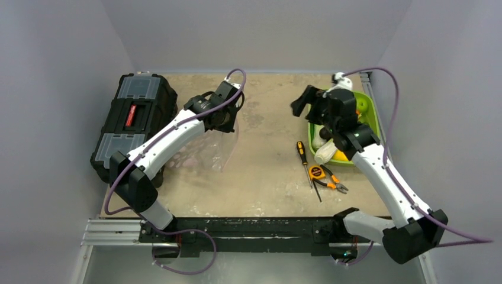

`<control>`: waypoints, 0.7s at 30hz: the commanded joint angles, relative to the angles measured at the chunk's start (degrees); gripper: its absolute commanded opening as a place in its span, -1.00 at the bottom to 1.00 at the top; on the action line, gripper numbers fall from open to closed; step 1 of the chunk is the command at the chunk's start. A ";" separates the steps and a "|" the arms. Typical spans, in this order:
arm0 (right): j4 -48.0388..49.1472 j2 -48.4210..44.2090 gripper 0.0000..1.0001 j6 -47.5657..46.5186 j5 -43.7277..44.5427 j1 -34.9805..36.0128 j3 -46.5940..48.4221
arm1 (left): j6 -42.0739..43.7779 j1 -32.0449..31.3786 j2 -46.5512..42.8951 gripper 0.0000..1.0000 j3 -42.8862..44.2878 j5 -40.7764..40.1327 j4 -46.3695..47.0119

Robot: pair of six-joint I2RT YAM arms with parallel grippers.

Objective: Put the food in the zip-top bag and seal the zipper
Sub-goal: Open the zipper of the food storage bag at the center of the board, then pick up the fake vegetable from the bin.

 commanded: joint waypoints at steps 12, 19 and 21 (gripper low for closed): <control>2.39 1.92 0.69 9.93 9.67 -27.07 -14.03 | 0.54 0.31 0.08 -1.00 0.45 5.48 1.67; 5.25 4.77 0.55 12.18 8.65 -29.03 -17.53 | 1.44 0.27 0.09 -1.00 1.07 7.21 1.43; 6.21 5.48 0.34 12.89 8.21 -29.23 -18.61 | 1.57 0.27 0.17 -1.00 1.05 7.27 1.35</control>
